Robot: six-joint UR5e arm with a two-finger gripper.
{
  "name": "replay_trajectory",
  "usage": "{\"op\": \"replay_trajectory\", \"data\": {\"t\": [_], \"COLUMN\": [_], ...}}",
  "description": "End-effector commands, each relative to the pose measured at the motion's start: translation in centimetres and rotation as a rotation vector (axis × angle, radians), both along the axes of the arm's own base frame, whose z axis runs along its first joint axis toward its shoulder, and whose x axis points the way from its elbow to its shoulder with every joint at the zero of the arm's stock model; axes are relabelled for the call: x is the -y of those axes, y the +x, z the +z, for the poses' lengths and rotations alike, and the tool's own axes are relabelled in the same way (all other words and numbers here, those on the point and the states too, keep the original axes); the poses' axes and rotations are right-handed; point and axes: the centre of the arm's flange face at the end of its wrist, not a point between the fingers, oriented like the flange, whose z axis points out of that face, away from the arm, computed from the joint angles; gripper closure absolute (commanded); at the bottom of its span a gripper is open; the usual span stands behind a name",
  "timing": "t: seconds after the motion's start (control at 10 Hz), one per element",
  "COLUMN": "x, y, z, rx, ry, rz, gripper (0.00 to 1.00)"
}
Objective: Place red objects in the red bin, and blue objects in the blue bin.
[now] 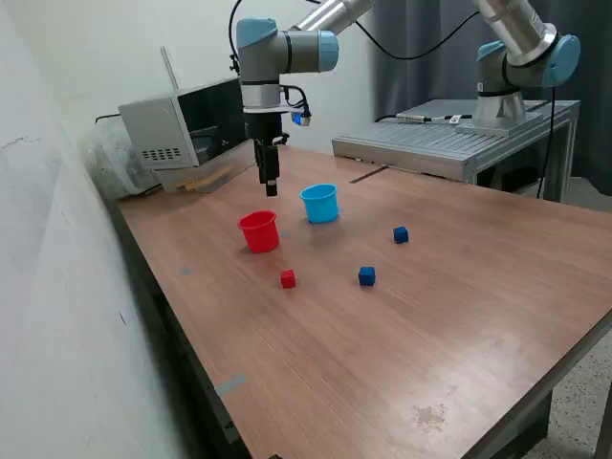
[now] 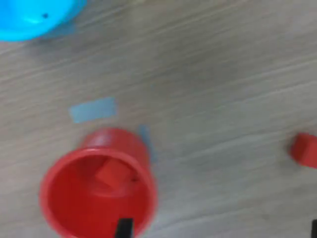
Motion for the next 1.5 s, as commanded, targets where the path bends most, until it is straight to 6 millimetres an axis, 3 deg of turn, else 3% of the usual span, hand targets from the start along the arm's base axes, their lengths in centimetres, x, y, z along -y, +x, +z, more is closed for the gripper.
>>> {"op": "replay_trajectory", "data": {"t": [0.0,0.1,0.2,0.4,0.6,0.8,1.0,1.2,1.4], "x": [3.3,5.5,6.2,6.9,6.9,7.6,8.1,9.4,9.6], "y": [-0.4,-0.5,-1.1,-3.1,-5.2,-6.3,-6.8,-6.7,-7.0], "z": [2.4,2.7,2.4,-0.3,-4.3,-9.6,-12.6,-13.9,-13.5], "rx": [-0.015,-0.024,-0.032,-0.024,-0.003,0.040,0.065,0.076,0.067], "ry": [-0.017,-0.024,-0.033,-0.059,-0.074,-0.074,-0.074,-0.073,-0.074], "rz": [-0.075,-0.082,-0.118,-0.146,-0.165,-0.164,-0.165,-0.150,-0.146], "gripper": [0.00,0.00,0.00,0.00,0.00,0.00,0.00,0.00,0.00]}}
